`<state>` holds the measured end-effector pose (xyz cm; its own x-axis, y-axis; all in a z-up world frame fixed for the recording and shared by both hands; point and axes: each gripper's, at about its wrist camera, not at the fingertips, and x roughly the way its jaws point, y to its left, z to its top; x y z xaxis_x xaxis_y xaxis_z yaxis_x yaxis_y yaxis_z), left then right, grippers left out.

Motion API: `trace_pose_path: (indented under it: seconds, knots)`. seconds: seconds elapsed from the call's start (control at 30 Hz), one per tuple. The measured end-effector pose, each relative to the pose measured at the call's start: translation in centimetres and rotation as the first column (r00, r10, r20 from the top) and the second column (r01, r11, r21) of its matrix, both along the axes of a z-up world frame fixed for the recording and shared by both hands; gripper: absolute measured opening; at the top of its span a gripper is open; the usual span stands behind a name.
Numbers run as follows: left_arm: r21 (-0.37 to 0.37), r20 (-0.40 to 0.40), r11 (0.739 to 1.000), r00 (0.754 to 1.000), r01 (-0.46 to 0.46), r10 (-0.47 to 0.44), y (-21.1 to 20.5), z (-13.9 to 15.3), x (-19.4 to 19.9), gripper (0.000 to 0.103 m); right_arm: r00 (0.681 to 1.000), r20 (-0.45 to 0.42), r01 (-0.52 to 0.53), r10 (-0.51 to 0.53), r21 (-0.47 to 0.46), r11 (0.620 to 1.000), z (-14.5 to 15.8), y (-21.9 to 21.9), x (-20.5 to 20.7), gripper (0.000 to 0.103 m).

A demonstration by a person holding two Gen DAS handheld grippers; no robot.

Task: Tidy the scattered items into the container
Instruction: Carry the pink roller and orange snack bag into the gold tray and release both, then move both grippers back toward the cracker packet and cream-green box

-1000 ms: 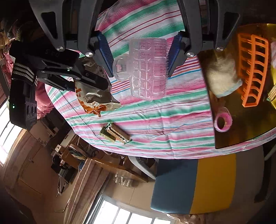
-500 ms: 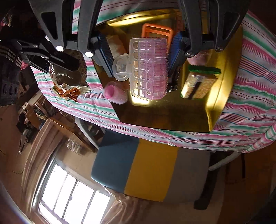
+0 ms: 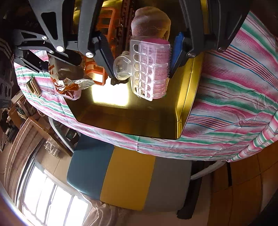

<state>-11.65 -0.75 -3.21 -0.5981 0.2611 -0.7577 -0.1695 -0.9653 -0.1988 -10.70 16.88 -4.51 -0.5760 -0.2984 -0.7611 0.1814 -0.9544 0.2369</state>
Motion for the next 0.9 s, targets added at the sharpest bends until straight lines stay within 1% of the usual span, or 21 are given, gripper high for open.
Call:
trace_pose_path:
  seconds: [0.1,0.17,0.23,0.37,0.5,0.6,0.63,0.7,0.77,0.83,0.9]
  knots:
    - [0.001,-0.003,1.000,1.000,-0.014,0.014,-0.4,0.0,0.0,0.060,1.000,-0.006,-0.006,0.006,-0.008,1.000,-0.1,0.0,0.0,0.074]
    - [0.005,-0.009,0.999,0.999,-0.032,0.032,-0.7,0.3,0.2,0.061,1.000,-0.015,-0.008,0.007,-0.019,1.000,0.2,0.2,0.3,0.077]
    - [0.010,-0.019,0.999,0.999,-0.040,0.040,-0.8,0.6,0.7,0.062,1.000,-0.031,-0.003,0.003,-0.023,1.000,0.6,0.6,0.8,0.081]
    - [0.017,-0.062,1.000,0.998,0.005,-0.004,0.6,1.8,2.7,0.067,0.998,-0.065,0.006,-0.010,-0.066,0.998,1.8,2.0,2.4,0.085]
    - [0.021,-0.105,0.998,0.993,0.051,-0.048,2.1,3.0,4.6,0.069,0.994,-0.106,0.025,-0.039,-0.128,0.991,2.9,4.2,4.8,0.093]
    - [0.024,-0.137,0.996,0.987,0.085,-0.081,3.1,3.9,6.1,0.071,0.990,-0.114,0.068,-0.087,-0.164,0.984,3.0,6.7,6.7,0.102]
    - [0.026,-0.141,0.993,0.984,0.111,-0.107,3.9,4.0,6.7,0.073,0.988,-0.111,0.086,-0.106,-0.176,0.981,2.9,7.6,7.4,0.103]
    - [0.036,-0.133,0.980,0.972,0.198,-0.192,6.3,3.9,7.9,0.073,0.984,-0.105,0.122,-0.142,-0.177,0.977,2.5,9.8,8.8,0.103]
    - [0.041,-0.120,0.957,0.952,0.288,-0.282,9.1,3.5,9.1,0.074,0.978,-0.090,0.173,-0.190,-0.171,0.970,2.0,12.2,10.2,0.103]
    - [0.029,-0.102,0.923,0.920,0.384,-0.379,12.2,2.9,10.5,0.075,0.967,-0.055,0.234,-0.248,-0.181,0.955,1.0,15.0,11.6,0.103]
    - [0.014,-0.077,0.885,0.883,0.466,-0.464,15.0,2.1,11.9,0.075,0.948,-0.020,0.308,-0.318,-0.195,0.931,-0.2,18.1,13.1,0.103]
